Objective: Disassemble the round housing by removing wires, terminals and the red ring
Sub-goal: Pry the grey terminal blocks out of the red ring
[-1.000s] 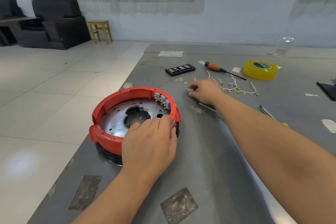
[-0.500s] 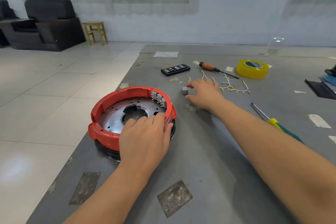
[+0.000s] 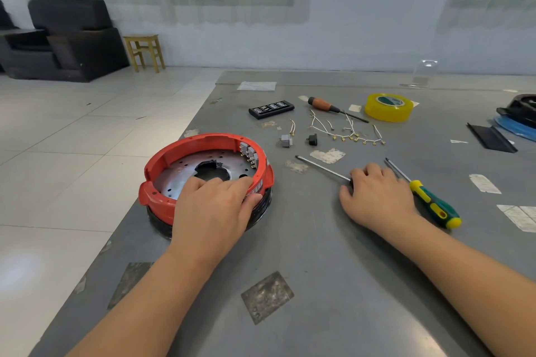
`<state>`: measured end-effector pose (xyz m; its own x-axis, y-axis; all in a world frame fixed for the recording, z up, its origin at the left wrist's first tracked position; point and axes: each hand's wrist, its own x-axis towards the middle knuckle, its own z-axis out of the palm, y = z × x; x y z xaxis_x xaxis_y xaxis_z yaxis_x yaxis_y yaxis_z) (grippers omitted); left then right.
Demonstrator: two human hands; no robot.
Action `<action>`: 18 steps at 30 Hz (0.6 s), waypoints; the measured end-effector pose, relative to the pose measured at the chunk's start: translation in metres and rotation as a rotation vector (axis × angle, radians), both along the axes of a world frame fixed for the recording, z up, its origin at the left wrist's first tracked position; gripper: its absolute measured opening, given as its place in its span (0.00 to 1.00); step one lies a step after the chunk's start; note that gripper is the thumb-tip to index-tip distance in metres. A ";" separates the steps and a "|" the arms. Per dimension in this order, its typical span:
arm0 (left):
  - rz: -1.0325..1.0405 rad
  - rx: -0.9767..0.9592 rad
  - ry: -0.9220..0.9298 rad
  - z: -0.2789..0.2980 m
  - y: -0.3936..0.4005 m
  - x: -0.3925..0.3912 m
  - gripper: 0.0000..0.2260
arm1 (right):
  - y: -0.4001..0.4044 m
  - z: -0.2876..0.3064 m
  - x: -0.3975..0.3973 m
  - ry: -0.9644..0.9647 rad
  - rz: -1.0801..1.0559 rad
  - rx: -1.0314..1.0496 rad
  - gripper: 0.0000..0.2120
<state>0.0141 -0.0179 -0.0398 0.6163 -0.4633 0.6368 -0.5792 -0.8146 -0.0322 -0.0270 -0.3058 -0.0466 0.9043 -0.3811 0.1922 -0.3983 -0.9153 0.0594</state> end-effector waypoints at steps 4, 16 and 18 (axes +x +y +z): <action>0.033 -0.002 0.027 0.001 0.004 -0.001 0.11 | -0.003 -0.002 -0.001 -0.019 0.014 -0.023 0.14; 0.028 -0.134 0.193 0.007 0.023 0.004 0.09 | 0.000 -0.011 0.000 -0.071 0.151 -0.044 0.13; 0.001 -0.203 0.299 0.007 0.031 0.011 0.07 | 0.005 -0.011 -0.001 -0.079 0.177 -0.031 0.13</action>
<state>0.0251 0.0127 -0.0328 0.7895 -0.3449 0.5076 -0.5376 -0.7876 0.3010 -0.0277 -0.3006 -0.0572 0.9385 -0.2099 0.2741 -0.2354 -0.9698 0.0636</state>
